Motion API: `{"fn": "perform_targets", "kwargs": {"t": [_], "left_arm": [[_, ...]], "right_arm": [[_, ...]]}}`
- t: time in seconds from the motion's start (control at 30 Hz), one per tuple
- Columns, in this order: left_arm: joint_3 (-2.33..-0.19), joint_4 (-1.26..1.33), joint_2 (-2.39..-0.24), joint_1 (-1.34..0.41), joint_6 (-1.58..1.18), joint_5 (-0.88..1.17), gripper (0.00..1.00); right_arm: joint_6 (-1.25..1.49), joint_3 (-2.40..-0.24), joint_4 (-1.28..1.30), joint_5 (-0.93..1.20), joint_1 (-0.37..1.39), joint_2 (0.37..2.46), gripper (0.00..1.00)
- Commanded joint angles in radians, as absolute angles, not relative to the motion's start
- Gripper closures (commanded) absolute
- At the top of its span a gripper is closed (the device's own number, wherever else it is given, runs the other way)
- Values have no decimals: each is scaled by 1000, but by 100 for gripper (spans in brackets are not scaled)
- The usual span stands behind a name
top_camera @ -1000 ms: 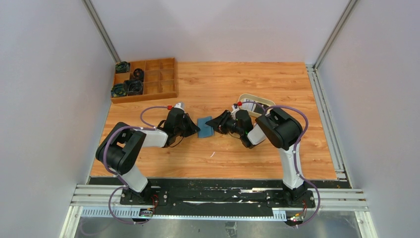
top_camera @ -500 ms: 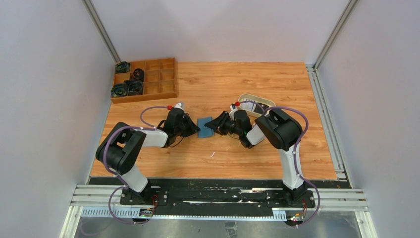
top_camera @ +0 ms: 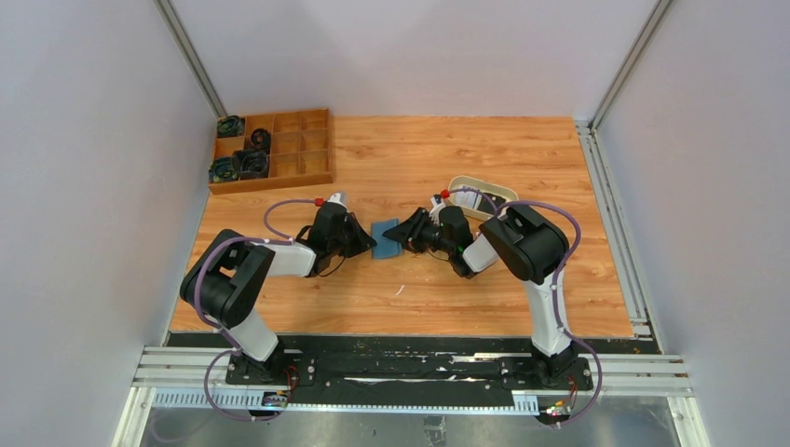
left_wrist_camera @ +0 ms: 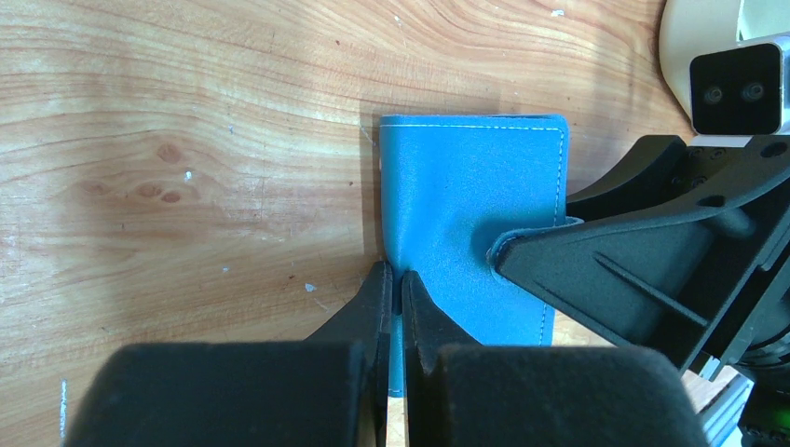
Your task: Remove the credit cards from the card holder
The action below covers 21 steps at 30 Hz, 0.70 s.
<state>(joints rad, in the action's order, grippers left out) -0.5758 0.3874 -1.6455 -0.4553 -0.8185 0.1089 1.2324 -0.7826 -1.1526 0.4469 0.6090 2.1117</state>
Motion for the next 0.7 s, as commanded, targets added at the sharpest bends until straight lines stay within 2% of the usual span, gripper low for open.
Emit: {"fn": "perform_targets", "kwargs": {"t": [0.0, 0.67], "left_arm": [[-509, 107, -1732, -454, -746, 26, 100], [-501, 107, -1730, -454, -742, 26, 100]], "right_arm": [[1212, -781, -1225, 488, 638, 2066, 64], [1242, -759, -1323, 495, 586, 2052, 63]]}}
